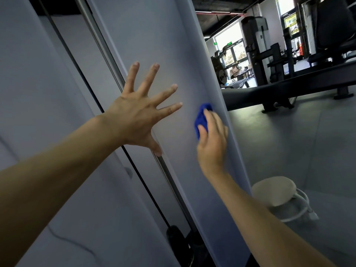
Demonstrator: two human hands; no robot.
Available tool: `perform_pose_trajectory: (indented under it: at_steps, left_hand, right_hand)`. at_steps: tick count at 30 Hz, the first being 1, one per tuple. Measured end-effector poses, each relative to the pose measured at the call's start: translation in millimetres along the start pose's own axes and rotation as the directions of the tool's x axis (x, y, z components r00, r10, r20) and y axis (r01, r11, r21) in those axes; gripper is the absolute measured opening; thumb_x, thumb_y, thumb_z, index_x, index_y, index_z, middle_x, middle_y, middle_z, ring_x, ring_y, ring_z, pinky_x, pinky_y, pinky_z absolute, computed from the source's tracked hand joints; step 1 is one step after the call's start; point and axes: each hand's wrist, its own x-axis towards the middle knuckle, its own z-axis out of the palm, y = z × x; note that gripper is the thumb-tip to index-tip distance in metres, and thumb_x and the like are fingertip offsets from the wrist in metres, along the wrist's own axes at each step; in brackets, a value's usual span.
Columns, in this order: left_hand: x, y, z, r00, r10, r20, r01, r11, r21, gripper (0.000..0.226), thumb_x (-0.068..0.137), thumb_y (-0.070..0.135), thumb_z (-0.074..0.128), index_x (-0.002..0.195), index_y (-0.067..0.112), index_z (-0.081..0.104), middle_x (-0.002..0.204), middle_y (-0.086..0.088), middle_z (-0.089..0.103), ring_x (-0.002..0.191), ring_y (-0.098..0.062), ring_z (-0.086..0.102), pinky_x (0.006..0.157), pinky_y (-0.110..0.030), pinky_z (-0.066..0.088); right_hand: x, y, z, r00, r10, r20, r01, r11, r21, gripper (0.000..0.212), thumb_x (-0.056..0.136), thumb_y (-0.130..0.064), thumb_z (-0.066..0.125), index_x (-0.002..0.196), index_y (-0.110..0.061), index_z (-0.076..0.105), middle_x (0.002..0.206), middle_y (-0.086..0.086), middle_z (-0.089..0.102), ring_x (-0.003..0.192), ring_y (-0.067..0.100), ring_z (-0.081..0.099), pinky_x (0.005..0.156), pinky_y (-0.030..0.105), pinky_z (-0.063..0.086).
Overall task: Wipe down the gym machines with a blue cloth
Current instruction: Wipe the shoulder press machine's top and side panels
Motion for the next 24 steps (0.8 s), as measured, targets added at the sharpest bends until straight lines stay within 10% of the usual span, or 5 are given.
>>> perform_pose_trajectory:
  at_steps: [10,17,20,24]
  left_hand:
    - [-2,0,-4,1.000,0.000,0.008,0.000,1.000,-0.012,0.134,0.055,0.111,0.023,0.157,0.041,-0.027,0.171,-0.004,-0.026,0.145,-0.055,-0.036,0.114,-0.080,-0.010]
    - [-2,0,-3,1.000,0.004,0.029,-0.004,1.000,-0.004,0.136,0.052,0.113,0.019,0.156,0.040,-0.031,0.169,-0.005,-0.030,0.142,-0.055,-0.040,0.113,-0.080,-0.014]
    - [-1,0,-2,1.000,0.006,0.012,-0.006,1.000,-0.006,0.135,0.055,0.112,0.023,0.158,0.040,-0.027,0.171,-0.005,-0.026,0.144,-0.055,-0.037,0.114,-0.079,-0.012]
    - [-1,0,0,1.000,0.004,0.005,-0.004,1.000,-0.006,0.135,0.055,0.111,0.024,0.157,0.040,-0.027,0.171,-0.004,-0.024,0.145,-0.055,-0.035,0.115,-0.079,-0.012]
  right_hand:
    - [-3,49,-21,0.999,0.037,0.006,-0.037,0.999,-0.016,0.046,0.099,0.000,0.051,0.143,-0.011,0.056,0.148,0.005,0.053,0.135,0.028,0.046,0.106,0.000,0.021]
    - [-99,11,-14,0.789,-0.573,0.222,0.566,0.818,0.101,0.052,0.097,-0.003,0.066,0.144,-0.023,0.054,0.145,-0.006,0.058,0.127,0.021,0.055,0.110,0.035,0.046]
    - [-42,40,-18,0.971,-0.204,0.123,0.205,0.979,0.011,0.052,0.100,-0.003,0.055,0.149,-0.022,0.048,0.149,-0.005,0.051,0.132,0.009,0.039,0.110,0.033,0.044]
    - [-25,30,-15,0.992,0.129,0.014,-0.128,0.991,-0.032,0.049,0.103,-0.006,0.050,0.150,-0.019,0.049,0.154,-0.001,0.048,0.131,0.013,0.034,0.107,0.028,0.038]
